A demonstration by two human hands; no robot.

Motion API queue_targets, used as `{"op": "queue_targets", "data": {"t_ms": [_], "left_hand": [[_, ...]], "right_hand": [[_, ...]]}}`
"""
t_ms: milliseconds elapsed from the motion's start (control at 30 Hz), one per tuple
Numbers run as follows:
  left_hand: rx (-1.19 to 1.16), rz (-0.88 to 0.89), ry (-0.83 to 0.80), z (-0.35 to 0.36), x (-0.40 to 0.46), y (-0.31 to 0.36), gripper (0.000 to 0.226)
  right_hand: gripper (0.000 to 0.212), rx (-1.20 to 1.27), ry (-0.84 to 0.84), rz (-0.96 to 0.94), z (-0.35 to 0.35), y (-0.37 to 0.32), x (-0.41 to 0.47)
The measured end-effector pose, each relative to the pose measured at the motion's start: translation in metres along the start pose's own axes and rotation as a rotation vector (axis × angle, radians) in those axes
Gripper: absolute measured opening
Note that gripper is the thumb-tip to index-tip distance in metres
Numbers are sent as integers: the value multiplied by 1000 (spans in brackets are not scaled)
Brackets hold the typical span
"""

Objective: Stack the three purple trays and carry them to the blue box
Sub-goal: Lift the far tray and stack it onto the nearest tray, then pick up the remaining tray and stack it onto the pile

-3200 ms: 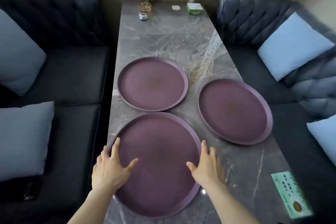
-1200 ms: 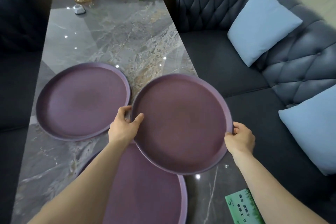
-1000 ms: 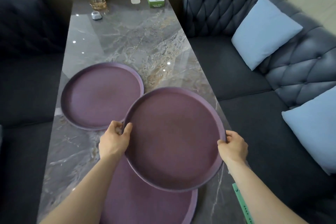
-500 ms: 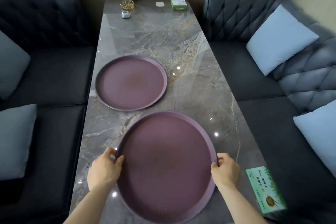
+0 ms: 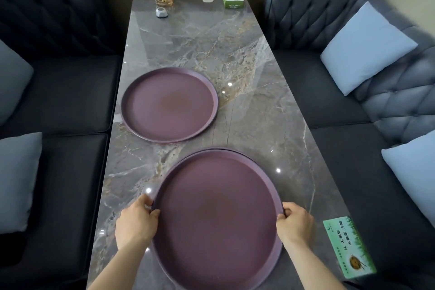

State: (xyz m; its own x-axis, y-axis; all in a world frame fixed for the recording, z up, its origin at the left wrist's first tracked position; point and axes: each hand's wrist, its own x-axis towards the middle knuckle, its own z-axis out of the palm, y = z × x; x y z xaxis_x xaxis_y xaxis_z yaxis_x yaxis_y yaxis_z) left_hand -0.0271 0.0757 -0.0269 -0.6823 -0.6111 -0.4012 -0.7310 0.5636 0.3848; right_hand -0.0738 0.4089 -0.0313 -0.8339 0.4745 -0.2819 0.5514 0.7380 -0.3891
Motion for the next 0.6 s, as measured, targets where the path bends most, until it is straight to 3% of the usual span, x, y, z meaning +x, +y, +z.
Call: {"op": "queue_targets", "data": {"t_ms": [367, 600], "left_hand": [[11, 9, 112, 6, 20, 21, 13], [-63, 14, 194, 12, 25, 30, 6]], "right_hand": [[28, -46, 59, -73, 11, -23, 29], [29, -33, 126, -13, 14, -36, 37]]}}
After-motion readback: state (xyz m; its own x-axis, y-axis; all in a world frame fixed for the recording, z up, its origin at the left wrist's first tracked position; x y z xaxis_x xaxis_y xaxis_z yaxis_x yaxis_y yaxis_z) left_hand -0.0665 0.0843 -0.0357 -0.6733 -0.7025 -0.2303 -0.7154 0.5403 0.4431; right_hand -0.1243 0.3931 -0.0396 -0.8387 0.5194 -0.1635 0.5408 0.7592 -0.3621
